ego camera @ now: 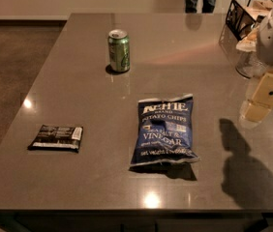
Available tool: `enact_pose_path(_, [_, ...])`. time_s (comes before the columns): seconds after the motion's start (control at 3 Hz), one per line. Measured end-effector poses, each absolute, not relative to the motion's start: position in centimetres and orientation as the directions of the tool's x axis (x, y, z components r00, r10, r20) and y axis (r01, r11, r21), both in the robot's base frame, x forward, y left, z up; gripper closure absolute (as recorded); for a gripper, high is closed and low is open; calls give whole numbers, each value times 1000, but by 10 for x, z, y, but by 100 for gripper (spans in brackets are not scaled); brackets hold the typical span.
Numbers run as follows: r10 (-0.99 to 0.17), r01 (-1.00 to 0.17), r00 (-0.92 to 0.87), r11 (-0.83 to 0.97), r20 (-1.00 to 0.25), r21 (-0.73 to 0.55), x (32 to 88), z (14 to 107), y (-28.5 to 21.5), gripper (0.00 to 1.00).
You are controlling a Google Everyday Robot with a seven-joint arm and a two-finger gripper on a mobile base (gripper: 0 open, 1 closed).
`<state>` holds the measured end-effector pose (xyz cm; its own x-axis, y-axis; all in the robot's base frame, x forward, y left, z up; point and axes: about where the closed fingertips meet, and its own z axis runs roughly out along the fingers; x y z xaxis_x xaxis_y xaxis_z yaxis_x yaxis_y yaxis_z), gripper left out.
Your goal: Move blue chip bag near green can
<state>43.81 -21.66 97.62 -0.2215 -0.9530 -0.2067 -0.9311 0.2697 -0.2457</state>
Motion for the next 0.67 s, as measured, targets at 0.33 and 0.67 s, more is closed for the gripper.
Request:
enact_pose_path(0.33, [-953,-931,-222,270,-207,-246,438,976,-217,0])
enact_pose_path(0.67, [-944,-935,-239,287,-228,-207,452,969,-207,0])
